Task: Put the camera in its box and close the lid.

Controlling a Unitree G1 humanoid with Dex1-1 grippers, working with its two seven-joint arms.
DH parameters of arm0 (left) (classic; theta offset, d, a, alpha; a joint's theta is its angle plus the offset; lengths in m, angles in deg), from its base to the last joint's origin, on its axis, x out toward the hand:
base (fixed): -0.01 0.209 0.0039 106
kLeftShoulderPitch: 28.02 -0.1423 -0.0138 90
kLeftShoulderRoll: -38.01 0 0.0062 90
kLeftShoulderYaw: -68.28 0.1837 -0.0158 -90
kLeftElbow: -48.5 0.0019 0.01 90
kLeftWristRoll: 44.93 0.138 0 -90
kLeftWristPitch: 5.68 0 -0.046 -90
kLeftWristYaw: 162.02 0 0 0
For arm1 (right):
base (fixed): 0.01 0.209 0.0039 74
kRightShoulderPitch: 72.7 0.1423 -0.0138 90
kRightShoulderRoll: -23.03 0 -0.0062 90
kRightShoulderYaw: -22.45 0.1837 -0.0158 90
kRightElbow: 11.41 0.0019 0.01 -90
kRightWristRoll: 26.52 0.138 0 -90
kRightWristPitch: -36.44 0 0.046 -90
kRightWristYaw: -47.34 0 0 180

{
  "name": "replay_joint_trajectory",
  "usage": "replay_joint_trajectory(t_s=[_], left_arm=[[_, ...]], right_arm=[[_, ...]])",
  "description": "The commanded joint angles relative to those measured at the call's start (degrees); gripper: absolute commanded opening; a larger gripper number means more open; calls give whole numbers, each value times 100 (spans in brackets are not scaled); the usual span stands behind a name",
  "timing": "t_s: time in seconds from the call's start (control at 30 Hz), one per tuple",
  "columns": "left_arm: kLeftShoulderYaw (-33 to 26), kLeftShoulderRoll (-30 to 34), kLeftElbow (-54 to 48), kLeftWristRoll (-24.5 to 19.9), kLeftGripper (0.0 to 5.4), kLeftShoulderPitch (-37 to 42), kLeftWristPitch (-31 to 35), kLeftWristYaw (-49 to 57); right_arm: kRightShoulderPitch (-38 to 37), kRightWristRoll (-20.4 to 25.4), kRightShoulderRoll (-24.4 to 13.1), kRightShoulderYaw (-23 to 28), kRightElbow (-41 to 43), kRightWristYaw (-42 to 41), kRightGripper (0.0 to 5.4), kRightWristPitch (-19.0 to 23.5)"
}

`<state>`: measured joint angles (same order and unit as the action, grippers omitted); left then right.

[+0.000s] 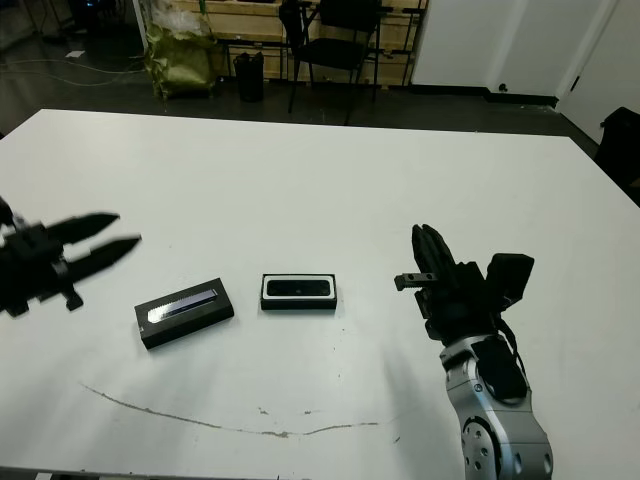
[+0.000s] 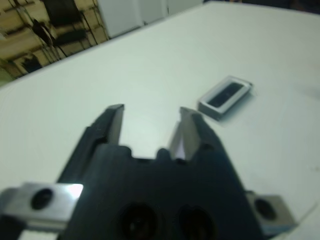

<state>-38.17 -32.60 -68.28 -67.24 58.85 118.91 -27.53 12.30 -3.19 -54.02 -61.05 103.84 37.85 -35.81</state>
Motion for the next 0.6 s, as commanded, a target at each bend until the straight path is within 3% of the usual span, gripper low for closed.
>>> replay_joint_trajectory(t_s=[0.03, 0.27, 0.43, 0.6], left_arm=[[154, 286, -155, 73, 368, -278, 79, 21], [508, 738, -78, 231, 537, -427, 47, -84], [743, 964, 454, 516, 539, -506, -732, -422], [854, 1097, 746, 458, 539, -461, -941, -718]], right_arm=[[3, -31, -157, 77, -61, -5, 0, 73], [125, 145, -172, 35, 431, 320, 0, 636], [139, 249, -212, 91, 412, 304, 0, 756], [119, 320, -248, 136, 428, 294, 0, 817]])
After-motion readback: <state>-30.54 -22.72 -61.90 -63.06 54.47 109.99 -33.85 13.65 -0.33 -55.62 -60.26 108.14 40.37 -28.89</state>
